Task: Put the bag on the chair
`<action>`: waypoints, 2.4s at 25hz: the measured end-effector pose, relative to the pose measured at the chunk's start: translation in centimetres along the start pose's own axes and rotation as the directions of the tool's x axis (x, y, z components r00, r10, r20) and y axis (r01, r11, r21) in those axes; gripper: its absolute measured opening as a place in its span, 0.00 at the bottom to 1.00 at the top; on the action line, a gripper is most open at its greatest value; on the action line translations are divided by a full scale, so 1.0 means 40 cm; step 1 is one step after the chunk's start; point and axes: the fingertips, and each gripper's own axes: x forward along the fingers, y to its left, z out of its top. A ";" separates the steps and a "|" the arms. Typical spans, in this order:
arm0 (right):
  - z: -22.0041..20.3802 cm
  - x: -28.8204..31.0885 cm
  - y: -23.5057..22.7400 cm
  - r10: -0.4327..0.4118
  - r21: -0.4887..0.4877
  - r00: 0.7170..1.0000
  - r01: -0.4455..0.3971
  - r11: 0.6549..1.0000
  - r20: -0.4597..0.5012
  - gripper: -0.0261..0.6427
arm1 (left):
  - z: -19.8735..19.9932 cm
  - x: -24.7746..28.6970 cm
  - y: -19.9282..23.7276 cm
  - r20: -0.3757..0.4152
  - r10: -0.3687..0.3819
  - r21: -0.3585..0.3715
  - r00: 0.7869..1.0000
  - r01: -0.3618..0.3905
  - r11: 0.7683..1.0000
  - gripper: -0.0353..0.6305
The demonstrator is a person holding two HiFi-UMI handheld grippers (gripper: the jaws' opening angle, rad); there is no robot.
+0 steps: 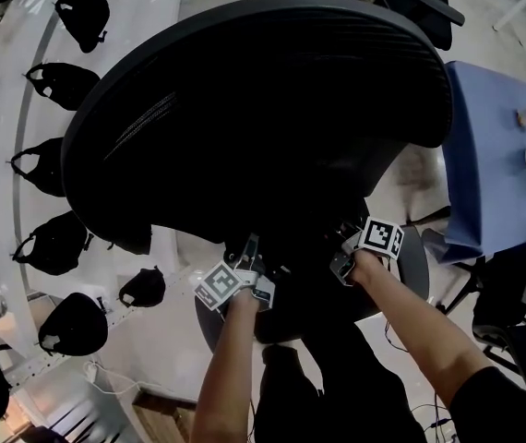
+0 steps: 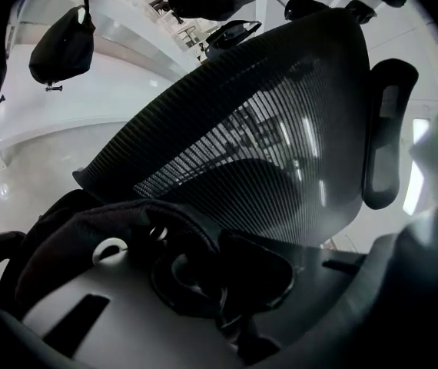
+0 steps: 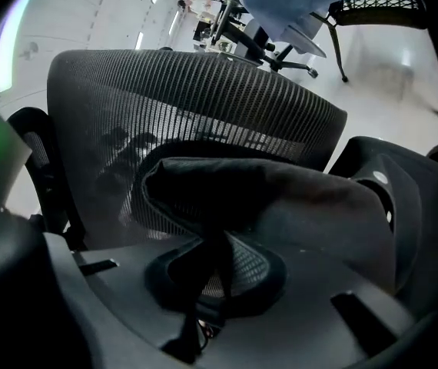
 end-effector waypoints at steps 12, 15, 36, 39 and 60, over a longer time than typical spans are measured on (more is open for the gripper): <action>-0.036 0.027 -0.060 -0.088 -0.132 0.996 0.083 0.988 -0.028 0.06 | -0.067 0.050 0.081 -0.132 0.104 0.125 0.986 -0.087 0.988 0.07; -0.045 0.031 -0.073 -0.101 -0.145 0.994 0.094 0.985 -0.038 0.06 | -0.074 0.050 0.100 -0.130 0.113 0.106 0.985 -0.099 0.989 0.07; -0.060 -0.114 0.001 -0.115 -0.142 0.993 0.110 0.984 -0.031 0.30 | -0.104 -0.066 0.029 -0.280 0.157 0.163 0.947 -0.114 0.980 0.39; -0.072 -0.140 0.029 -0.101 -0.139 0.995 0.097 0.985 -0.022 0.30 | -0.102 -0.112 0.016 -0.287 0.149 0.158 0.946 -0.106 0.982 0.41; -0.367 -0.434 0.414 0.003 -0.504 0.994 -0.058 0.862 -0.110 0.30 | -0.177 -0.574 -0.302 -0.163 -0.143 0.264 0.976 0.183 0.947 0.41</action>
